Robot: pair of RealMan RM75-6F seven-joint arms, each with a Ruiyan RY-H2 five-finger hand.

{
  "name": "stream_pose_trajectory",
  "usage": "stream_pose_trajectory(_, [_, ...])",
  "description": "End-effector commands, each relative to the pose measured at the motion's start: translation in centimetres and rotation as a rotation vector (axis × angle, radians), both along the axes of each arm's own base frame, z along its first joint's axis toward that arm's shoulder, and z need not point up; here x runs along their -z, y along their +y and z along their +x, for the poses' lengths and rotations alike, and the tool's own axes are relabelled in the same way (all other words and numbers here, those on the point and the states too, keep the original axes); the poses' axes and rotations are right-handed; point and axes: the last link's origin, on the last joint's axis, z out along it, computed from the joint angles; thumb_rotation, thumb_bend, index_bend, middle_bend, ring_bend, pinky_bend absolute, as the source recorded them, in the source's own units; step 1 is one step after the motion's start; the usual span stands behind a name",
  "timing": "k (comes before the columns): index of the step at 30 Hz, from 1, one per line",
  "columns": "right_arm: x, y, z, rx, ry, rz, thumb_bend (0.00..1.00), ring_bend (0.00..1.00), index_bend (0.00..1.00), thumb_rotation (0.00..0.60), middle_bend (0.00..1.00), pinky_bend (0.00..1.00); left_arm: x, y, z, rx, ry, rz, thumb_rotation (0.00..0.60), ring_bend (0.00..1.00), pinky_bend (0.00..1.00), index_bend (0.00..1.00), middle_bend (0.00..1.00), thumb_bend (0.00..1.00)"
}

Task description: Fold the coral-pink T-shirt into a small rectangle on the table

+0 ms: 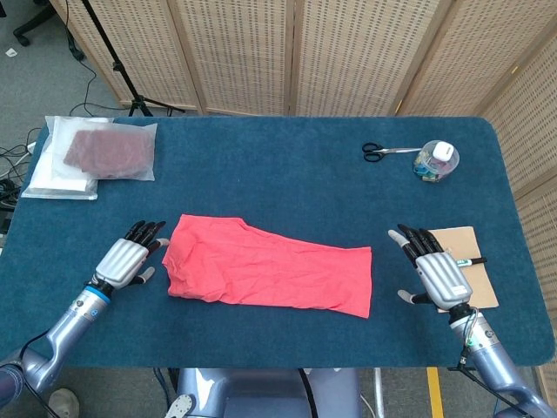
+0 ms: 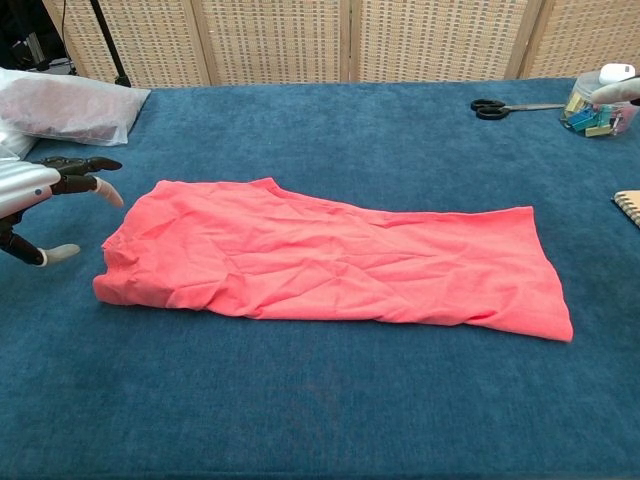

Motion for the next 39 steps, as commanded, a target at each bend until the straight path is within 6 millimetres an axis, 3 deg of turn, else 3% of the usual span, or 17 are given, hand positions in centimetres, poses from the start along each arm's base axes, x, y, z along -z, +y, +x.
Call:
stream_pose_trajectory(1, [0.0,0.0,0.0,0.000,0.000,-0.001,0.16,0.00,0.00,0.600,0.00,0.00,0.7,0.1,-0.2,0.002,0.000,-0.016,0.600,0.00,0.00,0.27,0.00,0.37])
stream_pose_trajectory(21, [-0.2,-0.1,0.0,0.004,-0.012,-0.004,0.21,0.00,0.00,0.600,0.00,0.00,3.0,0.7,0.2,0.039,0.019,-0.007,0.600,0.00,0.00,0.29,0.00,0.38])
stream_pose_trajectory(33, [-0.2,0.0,0.0,0.002,-0.015,-0.001,0.21,0.00,0.00,0.600,0.00,0.00,4.3,0.8,0.7,0.035,0.003,0.019,0.600,0.00,0.00,0.42,0.00,0.43])
stream_pose_trajectory(39, [-0.2,-0.1,0.0,0.002,-0.019,-0.001,0.21,0.00,0.00,0.600,0.00,0.00,4.4,1.0,0.7,0.026,-0.026,0.035,0.600,0.00,0.00,0.54,0.00,0.56])
